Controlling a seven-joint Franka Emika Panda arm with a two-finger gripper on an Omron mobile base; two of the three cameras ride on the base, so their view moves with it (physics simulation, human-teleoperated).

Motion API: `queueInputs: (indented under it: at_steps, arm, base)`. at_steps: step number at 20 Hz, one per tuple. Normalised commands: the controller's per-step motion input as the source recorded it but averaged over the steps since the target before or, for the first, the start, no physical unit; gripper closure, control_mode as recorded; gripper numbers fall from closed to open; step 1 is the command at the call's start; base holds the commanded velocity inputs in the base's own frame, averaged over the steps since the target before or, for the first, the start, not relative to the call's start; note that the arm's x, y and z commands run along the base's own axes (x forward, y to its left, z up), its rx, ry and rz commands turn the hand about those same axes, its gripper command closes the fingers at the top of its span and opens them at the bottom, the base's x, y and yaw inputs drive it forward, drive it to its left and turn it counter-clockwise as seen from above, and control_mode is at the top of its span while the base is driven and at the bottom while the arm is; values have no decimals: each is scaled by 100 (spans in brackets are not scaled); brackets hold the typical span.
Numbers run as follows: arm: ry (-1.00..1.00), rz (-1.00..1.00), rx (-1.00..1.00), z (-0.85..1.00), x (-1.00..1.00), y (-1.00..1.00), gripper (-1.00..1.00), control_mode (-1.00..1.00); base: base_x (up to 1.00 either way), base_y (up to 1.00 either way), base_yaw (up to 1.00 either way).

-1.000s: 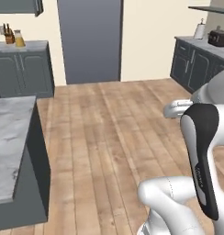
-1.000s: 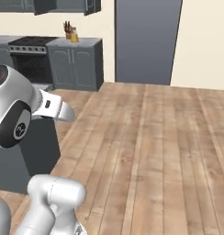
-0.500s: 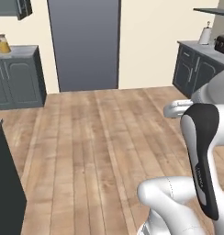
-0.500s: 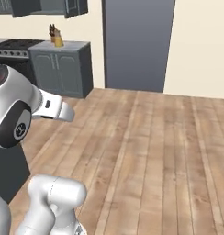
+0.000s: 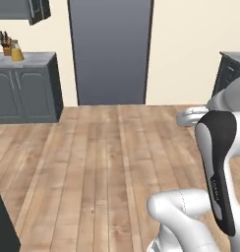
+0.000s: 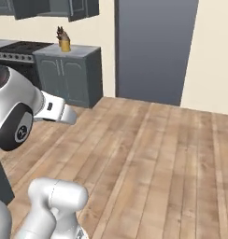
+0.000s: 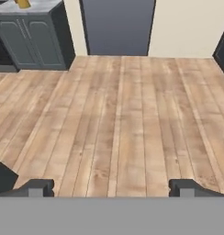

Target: There is a tray on the dining counter. Grab the cup, mug, and pitcher and place them on the tray. The pitcher may be placed next to the tray if it cannot fit the tray.

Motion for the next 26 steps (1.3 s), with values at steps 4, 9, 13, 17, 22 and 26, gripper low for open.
queueInputs:
  at_steps: [4, 9, 13, 17, 22, 26]
  arm:
    - [0, 0, 0, 0, 0, 0, -100, 100]
    - [0, 0, 0, 0, 0, 0, -100, 100]
    - [0, 0, 0, 0, 0, 0, -100, 100]
    - [0, 0, 0, 0, 0, 0, -100, 100]
    - [0, 0, 0, 0, 0, 0, -100, 100]
    - [0, 0, 0, 0, 0, 0, -100, 100]
  base:
    - [97, -7, 74]
    - [91, -13, 77]
    - [78, -23, 76]
    - [69, -40, 70]
    - [45, -69, 63]
    - [33, -94, 52]
